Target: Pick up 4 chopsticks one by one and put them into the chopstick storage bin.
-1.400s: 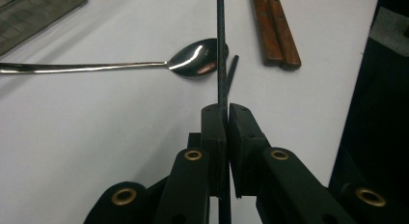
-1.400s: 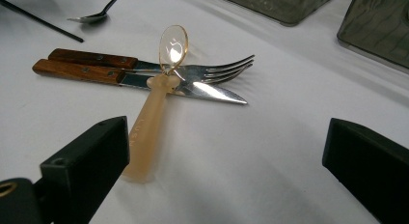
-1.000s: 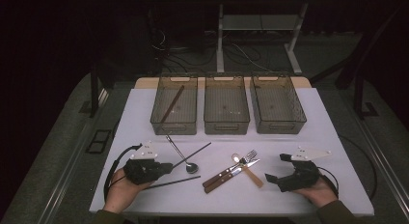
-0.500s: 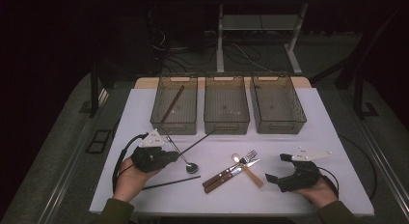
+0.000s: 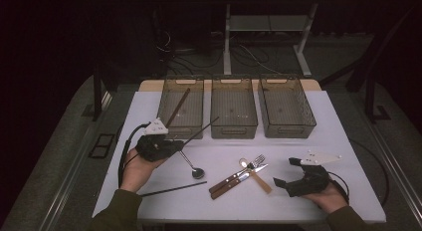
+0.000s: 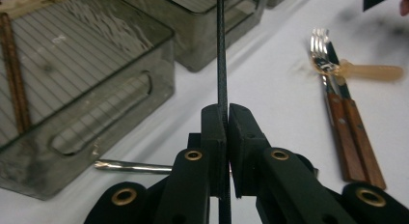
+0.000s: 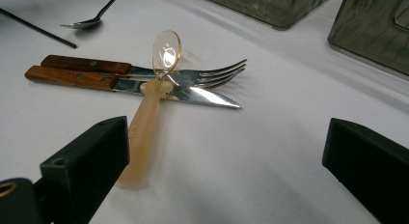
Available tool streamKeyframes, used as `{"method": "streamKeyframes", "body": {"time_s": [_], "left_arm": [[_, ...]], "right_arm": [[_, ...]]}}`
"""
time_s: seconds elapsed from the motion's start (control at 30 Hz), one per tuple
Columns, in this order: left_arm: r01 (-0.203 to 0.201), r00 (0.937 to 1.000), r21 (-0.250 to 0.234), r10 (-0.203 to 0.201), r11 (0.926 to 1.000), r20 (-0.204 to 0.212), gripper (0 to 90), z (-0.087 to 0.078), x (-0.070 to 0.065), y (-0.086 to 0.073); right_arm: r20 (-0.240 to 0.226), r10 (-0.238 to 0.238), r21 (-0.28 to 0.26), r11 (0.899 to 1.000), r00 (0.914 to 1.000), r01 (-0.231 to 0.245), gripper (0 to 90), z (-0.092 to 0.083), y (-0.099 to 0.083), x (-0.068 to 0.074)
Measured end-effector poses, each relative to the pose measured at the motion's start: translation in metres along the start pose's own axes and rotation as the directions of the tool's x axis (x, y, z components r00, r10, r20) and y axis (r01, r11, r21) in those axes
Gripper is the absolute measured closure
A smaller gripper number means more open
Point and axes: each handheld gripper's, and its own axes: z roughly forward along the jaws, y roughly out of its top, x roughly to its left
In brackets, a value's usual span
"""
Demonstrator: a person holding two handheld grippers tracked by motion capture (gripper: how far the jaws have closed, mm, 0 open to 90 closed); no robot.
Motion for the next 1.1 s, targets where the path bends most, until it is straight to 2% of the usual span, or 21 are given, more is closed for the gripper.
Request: {"method": "streamKeyframes", "body": {"time_s": [0.37,0.53,0.63,0.9,1.1], "left_arm": [[0.021,0.9993,0.0,-0.021,0.9998,-0.031,85.4,0.009,0.019,0.011],[0.037,0.998,-0.01,-0.038,0.9992,-0.05,85.5,0.014,0.029,0.022],[0.034,0.9972,-0.002,-0.034,0.9994,-0.067,85.5,0.019,0.037,0.031],[0.074,0.9898,0.023,-0.071,0.997,-0.123,85.5,0.036,0.064,0.049],[0.123,0.9807,0.012,-0.12,0.9923,-0.155,85.5,0.046,0.084,0.061]], "right_arm": [[-0.001,0.006,0.0,1.0,1.0,-0.006,2.3,0.001,0.0,-0.001],[0.002,0.007,0.0,1.0,1.0,-0.007,2.3,0.001,0.0,-0.001],[0.001,0.008,-0.001,1.0,1.0,-0.008,2.3,0.0,0.0,-0.001],[0.0,0.005,-0.001,1.0,1.0,-0.005,2.3,0.0,0.0,0.0],[-0.004,0.004,-0.004,1.0,1.0,-0.004,2.3,0.0,0.0,0.0]]}}
